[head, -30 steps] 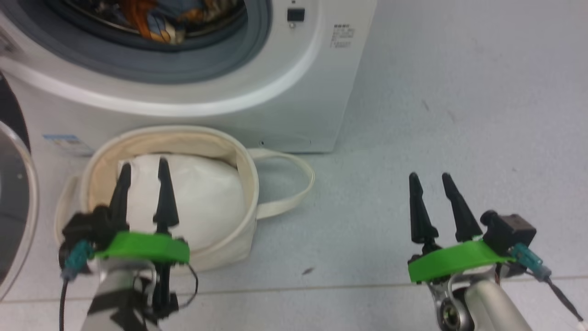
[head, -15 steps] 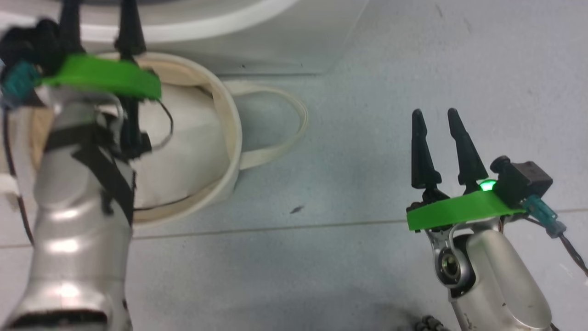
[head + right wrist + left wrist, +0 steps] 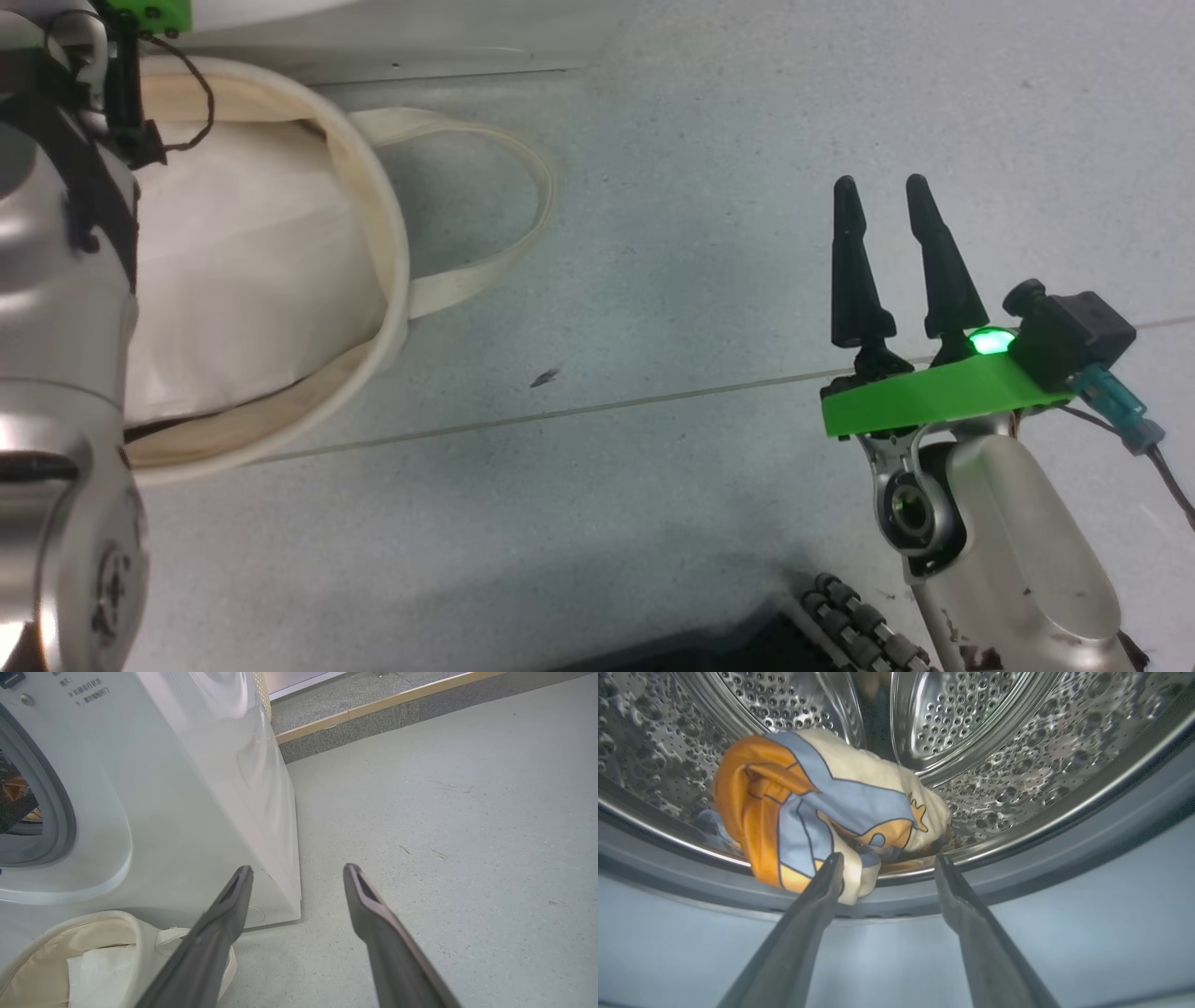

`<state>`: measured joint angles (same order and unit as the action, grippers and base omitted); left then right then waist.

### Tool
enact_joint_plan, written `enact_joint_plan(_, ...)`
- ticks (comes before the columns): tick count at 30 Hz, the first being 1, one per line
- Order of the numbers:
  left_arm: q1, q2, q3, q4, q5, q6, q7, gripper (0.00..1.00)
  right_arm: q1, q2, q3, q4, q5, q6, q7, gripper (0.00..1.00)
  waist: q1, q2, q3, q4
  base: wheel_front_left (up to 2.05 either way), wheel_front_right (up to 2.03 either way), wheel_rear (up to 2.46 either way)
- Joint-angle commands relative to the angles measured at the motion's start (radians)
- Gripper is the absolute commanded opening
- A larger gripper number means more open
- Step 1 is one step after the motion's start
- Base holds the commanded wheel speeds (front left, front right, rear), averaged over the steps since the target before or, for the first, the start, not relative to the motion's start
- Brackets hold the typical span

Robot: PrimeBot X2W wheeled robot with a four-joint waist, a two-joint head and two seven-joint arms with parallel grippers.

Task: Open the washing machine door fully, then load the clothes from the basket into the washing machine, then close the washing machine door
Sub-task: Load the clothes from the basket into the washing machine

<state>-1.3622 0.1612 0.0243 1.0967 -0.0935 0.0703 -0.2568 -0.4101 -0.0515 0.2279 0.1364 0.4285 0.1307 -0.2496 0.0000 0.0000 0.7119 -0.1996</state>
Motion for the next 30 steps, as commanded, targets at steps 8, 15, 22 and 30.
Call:
enact_joint_plan(8, -0.111, 0.077, -0.008, 0.101, 0.021, 0.067, 0.013, 1.0, 0.027, 0.001, 0.032, -0.035, 0.023, 0.0, -0.012, 1.0, 0.0, 0.0, -0.001, -0.023, 0.0, 0.0, 0.0)
enact_joint_plan(15, -0.123, 0.072, -0.016, 0.153, 0.011, 0.085, 0.013, 1.0, 0.035, 0.001, 0.044, -0.027, 0.01, 0.0, -0.012, 1.0, 0.0, 0.0, -0.017, -0.015, 0.0, 0.0, 0.0)
enact_joint_plan(22, -0.171, 0.081, -0.036, 0.176, 0.016, 0.102, 0.072, 1.0, 0.033, 0.001, 0.049, -0.03, 0.003, 0.0, -0.012, 1.0, 0.0, 0.0, 0.001, -0.014, 0.0, 0.0, 0.0)
enact_joint_plan(30, -0.23, 0.085, -0.033, 0.188, -0.005, 0.125, 0.184, 0.85, 0.018, 0.001, 0.038, -0.039, 0.003, 0.0, -0.012, 1.0, 0.0, 0.0, 0.045, -0.011, 0.0, 0.0, 0.0)
